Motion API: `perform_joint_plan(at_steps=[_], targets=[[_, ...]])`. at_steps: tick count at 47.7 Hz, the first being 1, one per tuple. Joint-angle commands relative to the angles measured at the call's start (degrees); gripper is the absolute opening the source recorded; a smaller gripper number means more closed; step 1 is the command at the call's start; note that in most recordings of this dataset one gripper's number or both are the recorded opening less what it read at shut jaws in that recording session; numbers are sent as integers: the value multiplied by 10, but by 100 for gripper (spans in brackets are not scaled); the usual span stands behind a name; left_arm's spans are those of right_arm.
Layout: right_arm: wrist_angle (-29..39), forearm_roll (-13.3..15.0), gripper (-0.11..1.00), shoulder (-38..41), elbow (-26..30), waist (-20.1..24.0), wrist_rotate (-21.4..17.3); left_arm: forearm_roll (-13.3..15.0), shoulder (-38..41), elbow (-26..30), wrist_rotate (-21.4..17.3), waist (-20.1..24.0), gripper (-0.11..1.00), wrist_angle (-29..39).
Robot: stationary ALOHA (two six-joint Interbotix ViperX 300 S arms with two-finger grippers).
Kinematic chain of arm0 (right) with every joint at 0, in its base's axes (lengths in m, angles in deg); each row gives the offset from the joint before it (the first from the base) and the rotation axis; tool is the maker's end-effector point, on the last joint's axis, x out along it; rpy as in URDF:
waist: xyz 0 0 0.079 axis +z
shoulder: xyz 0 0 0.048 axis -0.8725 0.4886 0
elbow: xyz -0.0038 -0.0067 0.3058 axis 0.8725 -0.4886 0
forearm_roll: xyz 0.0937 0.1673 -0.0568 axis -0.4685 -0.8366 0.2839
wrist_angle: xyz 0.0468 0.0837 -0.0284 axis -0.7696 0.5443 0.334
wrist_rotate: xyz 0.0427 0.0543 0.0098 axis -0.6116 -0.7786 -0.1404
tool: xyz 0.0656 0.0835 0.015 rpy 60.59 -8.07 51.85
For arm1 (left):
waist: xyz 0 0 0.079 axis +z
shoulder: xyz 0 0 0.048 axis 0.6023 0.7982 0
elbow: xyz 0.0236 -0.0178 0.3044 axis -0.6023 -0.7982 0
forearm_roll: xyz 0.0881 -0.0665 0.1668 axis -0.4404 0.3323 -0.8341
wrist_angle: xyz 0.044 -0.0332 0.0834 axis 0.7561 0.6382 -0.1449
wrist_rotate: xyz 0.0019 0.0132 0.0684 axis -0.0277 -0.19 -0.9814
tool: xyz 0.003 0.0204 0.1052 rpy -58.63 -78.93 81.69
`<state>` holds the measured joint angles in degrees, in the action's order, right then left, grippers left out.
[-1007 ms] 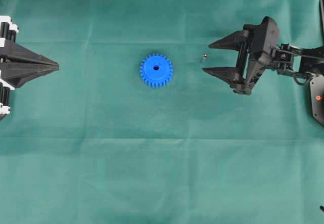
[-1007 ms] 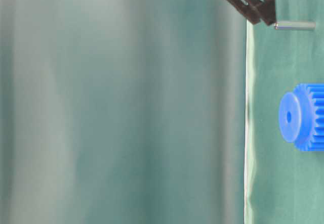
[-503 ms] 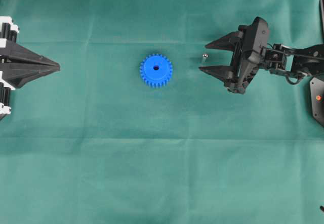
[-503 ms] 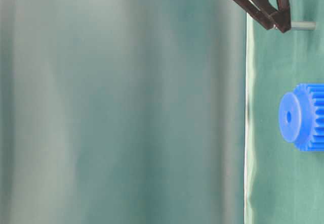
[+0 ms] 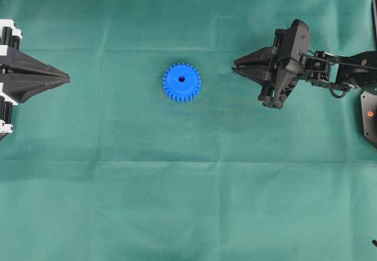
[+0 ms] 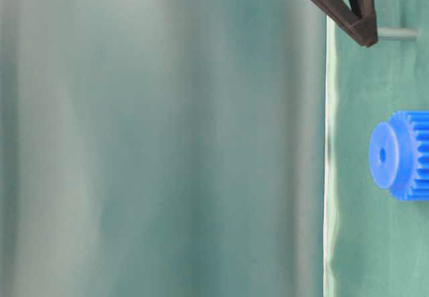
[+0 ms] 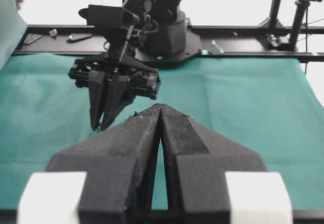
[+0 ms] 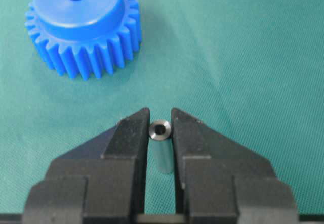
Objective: Insert the shaft placed at a random location into the center hole of the medium gear at another random location.
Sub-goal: 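Close the right gripper on the silver shaft and lift it, then carry the shaft left with the right gripper over the blue gear's center hole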
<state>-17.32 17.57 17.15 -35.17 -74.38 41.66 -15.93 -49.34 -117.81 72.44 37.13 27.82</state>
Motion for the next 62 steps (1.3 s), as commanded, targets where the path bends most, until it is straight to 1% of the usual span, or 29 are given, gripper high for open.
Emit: perform_joint_plan(at_steps=[1, 7, 12, 26, 35, 62], targets=[[-2, 1, 13, -5, 4, -2, -1, -2, 2, 10, -1, 0, 0, -3], [0, 1, 13, -12, 4, -2, 4, -2, 2, 10, -1, 0, 0, -3], [15, -2, 13, -31, 6, -2, 8, -2, 2, 11, -1, 0, 0, -3], [110, -1, 13, -128, 17, -2, 11, -1, 2, 11, -1, 0, 0, -3], [144, 2, 13, -173, 19, -2, 12, -1, 2, 11, -1, 0, 0, -3], [149, 3, 13, -169, 29, 0, 11, -2, 3, 11, 0, 0, 0, -4]])
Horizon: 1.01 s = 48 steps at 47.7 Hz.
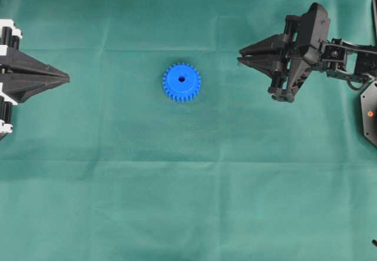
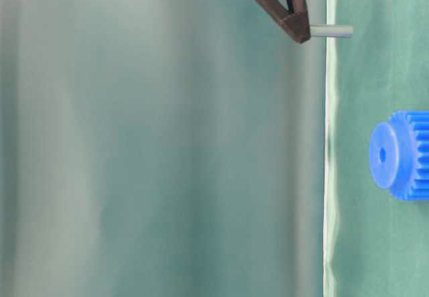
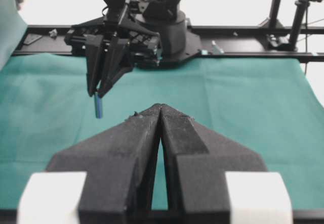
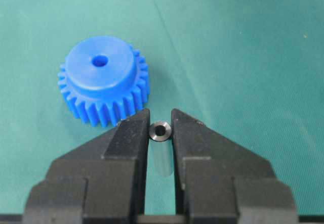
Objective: Insert the shaft placed at a random location into the center hole of the medium gear at another random location.
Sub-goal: 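Carry the shaft left with the right gripper over the blue gear's center hole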
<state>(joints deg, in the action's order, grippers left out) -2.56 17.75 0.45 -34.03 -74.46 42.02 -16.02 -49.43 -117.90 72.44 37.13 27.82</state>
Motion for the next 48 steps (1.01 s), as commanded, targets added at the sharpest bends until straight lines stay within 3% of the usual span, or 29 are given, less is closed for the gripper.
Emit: perform_joint_plan(at_steps=[1, 36, 48], targets=[[1, 1, 13, 0, 19, 2, 7, -1, 4, 11, 0, 0, 0, -4], [34, 0, 13, 134, 198, 67, 4, -1, 7, 11, 1, 0, 0, -7], [41, 0, 13, 153, 228, 75, 4, -1, 8, 11, 1, 0, 0, -6]])
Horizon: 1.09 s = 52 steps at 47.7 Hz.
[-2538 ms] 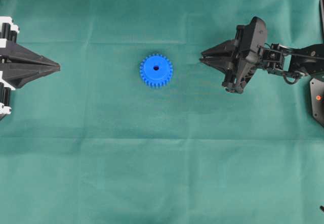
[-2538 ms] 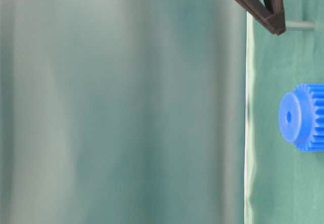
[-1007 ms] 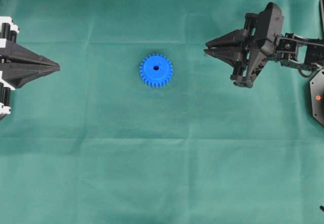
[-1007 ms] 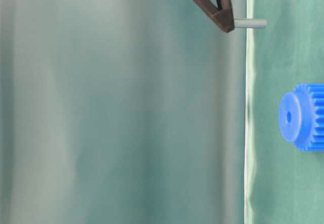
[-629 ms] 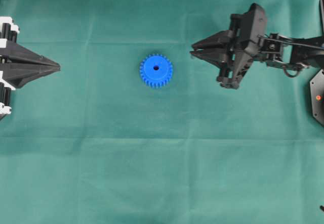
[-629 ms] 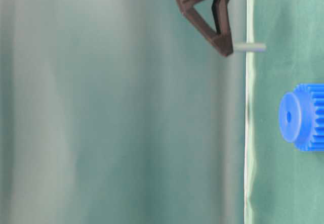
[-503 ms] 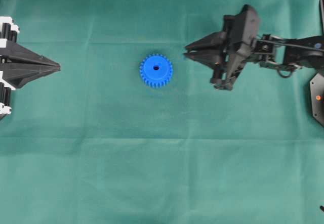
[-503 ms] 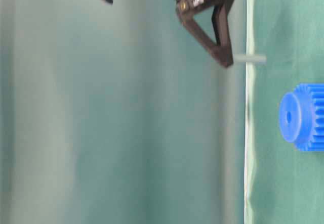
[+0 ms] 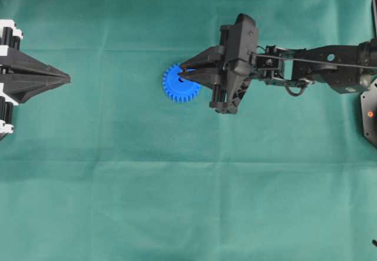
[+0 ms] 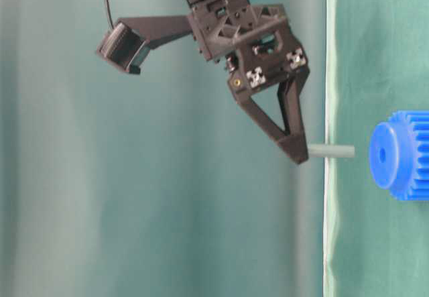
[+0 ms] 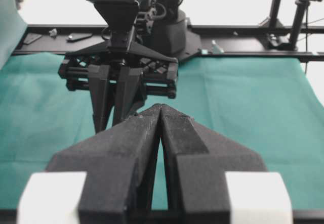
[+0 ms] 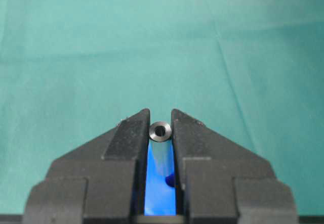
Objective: Insert the shaft placed at a random location into the center hole of the medium gear at another random location.
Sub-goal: 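Carry the shaft left with the right gripper over the blue gear's center hole, then lower the shaft into the gear's center hole with the right gripper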
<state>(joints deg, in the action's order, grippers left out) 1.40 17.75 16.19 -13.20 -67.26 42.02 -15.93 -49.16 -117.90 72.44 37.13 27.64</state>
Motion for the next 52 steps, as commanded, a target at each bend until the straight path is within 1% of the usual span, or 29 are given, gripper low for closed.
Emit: perform_joint_plan(at_steps=[1, 26, 39, 52], targets=[[2, 0, 13, -4, 19, 3, 4, -2, 4, 11, 1, 0, 0, -5], [-1, 0, 13, 9, 20, 2, 7, -2, 5, 11, 2, 0, 0, -6], [-24, 1, 13, 40, 21, -4, 8, -1, 5, 11, 2, 0, 0, -6], [-25, 0, 13, 40, 18, -4, 8, -2, 4, 11, 2, 0, 0, -6]])
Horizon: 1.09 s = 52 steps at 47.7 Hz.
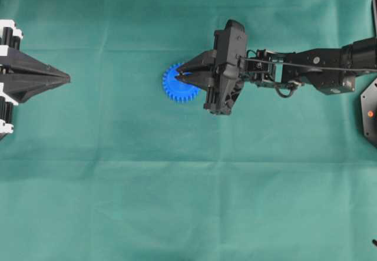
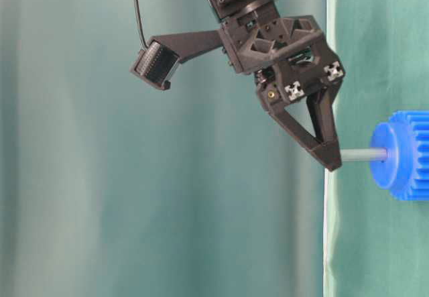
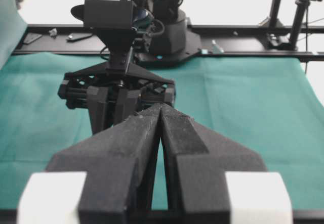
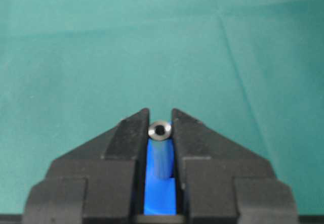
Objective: Insert the shaft placed at a random location into the center hole of the medium gear at another random location.
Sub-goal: 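Lower the shaft into the gear's center hole with the right gripper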
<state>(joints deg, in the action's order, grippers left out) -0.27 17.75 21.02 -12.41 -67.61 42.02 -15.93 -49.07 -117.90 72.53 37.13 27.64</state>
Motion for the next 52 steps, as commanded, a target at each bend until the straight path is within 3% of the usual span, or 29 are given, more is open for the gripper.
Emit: perform_joint_plan(at_steps=[1, 23, 52], targets=[[-9, 0, 13, -10, 11, 0, 8, -2, 4, 11, 1, 0, 0, -6], [3, 1, 13, -62, 9, -4, 18, -2, 4, 11, 2, 0, 0, -6], [-11, -4, 13, -8, 12, -6, 14, -2, 4, 11, 1, 0, 0, -5]])
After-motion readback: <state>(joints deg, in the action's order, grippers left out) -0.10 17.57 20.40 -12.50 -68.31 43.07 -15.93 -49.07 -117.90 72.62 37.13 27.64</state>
